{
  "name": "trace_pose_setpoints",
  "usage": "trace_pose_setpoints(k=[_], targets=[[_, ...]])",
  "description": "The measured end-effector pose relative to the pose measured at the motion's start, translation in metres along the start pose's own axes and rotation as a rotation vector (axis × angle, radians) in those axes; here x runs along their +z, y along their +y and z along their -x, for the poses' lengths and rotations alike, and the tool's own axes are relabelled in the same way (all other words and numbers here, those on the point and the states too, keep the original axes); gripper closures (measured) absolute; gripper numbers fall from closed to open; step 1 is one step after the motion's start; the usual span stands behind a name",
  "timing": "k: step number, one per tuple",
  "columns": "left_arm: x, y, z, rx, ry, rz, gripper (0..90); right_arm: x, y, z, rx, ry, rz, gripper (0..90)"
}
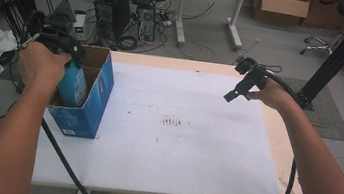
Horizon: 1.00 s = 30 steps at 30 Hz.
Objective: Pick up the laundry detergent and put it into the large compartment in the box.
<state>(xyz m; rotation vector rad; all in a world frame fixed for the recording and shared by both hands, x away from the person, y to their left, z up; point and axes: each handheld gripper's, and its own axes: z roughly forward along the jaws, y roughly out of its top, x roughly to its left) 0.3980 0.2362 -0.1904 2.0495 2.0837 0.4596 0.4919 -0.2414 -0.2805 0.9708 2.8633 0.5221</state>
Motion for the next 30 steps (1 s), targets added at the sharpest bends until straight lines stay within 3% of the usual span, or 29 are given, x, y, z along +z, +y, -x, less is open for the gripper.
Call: trace_pose_setpoints(k=[18, 30], targets=[[0.06, -0.014, 0.003, 0.026, -0.014, -0.04, 37.8, 0.001, -0.004, 0.002, 0.011, -0.011, -0.007, 17.0], [0.082, -0.019, 0.004, 0.047, -0.023, -0.08, 37.8, 0.006, -0.003, 0.002, 0.009, -0.012, -0.024, 17.1]])
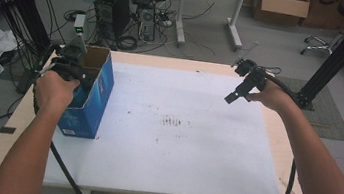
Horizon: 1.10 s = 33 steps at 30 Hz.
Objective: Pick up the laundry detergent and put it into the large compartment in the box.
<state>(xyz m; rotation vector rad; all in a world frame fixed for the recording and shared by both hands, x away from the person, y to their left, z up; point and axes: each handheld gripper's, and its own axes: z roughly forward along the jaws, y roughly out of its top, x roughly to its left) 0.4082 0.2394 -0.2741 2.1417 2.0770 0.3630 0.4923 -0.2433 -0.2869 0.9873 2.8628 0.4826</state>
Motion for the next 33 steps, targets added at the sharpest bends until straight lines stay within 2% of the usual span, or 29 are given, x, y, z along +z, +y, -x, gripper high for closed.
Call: trace_pose_setpoints(k=[8, 21, 33], targets=[[0.012, -0.003, -0.002, 0.001, -0.015, -0.013, 37.8, 0.002, -0.001, 0.001, 0.0, 0.001, -0.007, 17.1], [0.013, -0.004, -0.008, -0.012, -0.039, -0.009, 37.3, 0.004, -0.002, 0.0, 0.006, 0.005, -0.007, 17.3], [0.013, -0.004, -0.012, -0.046, -0.071, -0.012, 35.4, 0.004, -0.002, 0.0, -0.001, 0.011, -0.008, 17.4]])
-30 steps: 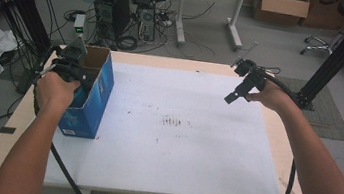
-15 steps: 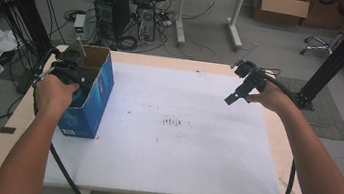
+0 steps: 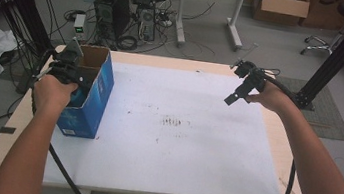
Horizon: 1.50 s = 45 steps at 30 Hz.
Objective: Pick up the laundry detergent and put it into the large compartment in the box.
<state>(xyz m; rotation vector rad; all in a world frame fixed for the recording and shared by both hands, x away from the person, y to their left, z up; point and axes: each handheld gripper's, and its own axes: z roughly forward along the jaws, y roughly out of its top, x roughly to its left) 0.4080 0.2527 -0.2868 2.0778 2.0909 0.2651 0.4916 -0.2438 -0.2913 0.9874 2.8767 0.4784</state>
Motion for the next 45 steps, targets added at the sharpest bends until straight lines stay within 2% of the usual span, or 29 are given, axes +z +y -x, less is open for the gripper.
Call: trace_pose_setpoints(k=[12, 27, 31, 35, 39, 45], targets=[[-0.008, 0.0, -0.002, -0.013, -0.031, 0.032, 32.7, -0.001, -0.001, -0.001, 0.001, 0.003, 0.003, 17.6], [-0.028, -0.002, -0.001, -0.004, -0.017, 0.059, 30.7, -0.004, -0.001, -0.004, -0.002, 0.002, 0.01, 17.6], [-0.035, -0.002, -0.001, -0.001, -0.007, 0.065, 30.2, -0.007, -0.001, -0.005, 0.0, 0.0, 0.012, 17.6], [-0.046, -0.003, 0.003, 0.021, 0.006, 0.076, 30.2, -0.01, -0.003, -0.004, -0.001, -0.004, 0.019, 17.6], [-0.057, -0.004, 0.004, 0.02, 0.019, 0.079, 29.5, -0.012, -0.003, -0.006, -0.005, -0.007, 0.021, 17.6], [-0.074, -0.004, 0.007, 0.033, 0.01, 0.113, 29.3, -0.016, -0.004, -0.008, -0.008, -0.012, 0.021, 17.6]])
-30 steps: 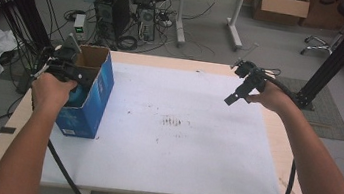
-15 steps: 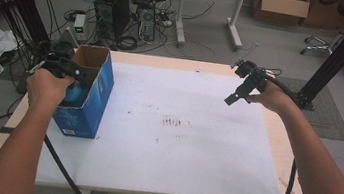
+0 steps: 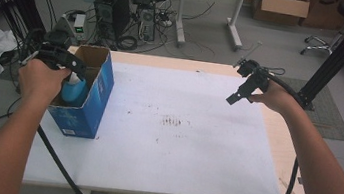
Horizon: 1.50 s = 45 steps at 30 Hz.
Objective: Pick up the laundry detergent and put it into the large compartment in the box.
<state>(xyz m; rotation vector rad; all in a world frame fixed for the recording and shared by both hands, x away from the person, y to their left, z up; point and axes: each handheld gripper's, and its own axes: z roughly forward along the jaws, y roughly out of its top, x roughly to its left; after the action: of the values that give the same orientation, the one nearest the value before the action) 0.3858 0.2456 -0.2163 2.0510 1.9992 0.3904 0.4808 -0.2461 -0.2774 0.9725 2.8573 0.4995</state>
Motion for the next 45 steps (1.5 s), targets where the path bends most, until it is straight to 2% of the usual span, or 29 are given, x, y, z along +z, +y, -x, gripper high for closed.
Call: trace_pose_setpoints(k=[5, 8, 13, 19, 23, 26, 28, 35, 45], targets=[[-0.016, 0.002, 0.013, 0.052, -0.018, 0.031, 29.3, -0.001, 0.0, -0.001, -0.002, -0.001, 0.003, 17.6], [-0.024, 0.002, 0.025, 0.088, -0.042, 0.046, 29.1, -0.002, -0.001, -0.003, -0.004, -0.003, 0.0, 17.6], [-0.032, 0.002, 0.043, 0.139, -0.067, 0.063, 25.6, -0.002, 0.0, -0.004, -0.006, -0.003, 0.001, 17.6], [-0.035, 0.003, 0.062, 0.187, -0.106, 0.069, 22.1, -0.003, 0.0, -0.006, -0.007, -0.005, 0.001, 17.6], [-0.038, 0.004, 0.072, 0.237, -0.124, 0.071, 21.3, -0.003, 0.0, -0.006, -0.007, -0.005, 0.0, 17.6], [-0.039, 0.004, 0.079, 0.273, -0.126, 0.072, 21.1, -0.003, -0.001, -0.006, -0.007, -0.006, 0.002, 17.6], [-0.041, 0.005, 0.084, 0.29, -0.132, 0.073, 21.0, -0.003, 0.0, -0.007, 0.003, -0.005, -0.003, 17.6], [-0.045, 0.008, 0.099, 0.345, -0.139, 0.096, 20.7, -0.002, 0.0, -0.007, -0.007, -0.003, -0.005, 17.6], [-0.039, 0.016, 0.125, 0.419, -0.16, 0.104, 20.7, -0.002, -0.001, -0.006, -0.006, -0.002, -0.008, 17.6]])
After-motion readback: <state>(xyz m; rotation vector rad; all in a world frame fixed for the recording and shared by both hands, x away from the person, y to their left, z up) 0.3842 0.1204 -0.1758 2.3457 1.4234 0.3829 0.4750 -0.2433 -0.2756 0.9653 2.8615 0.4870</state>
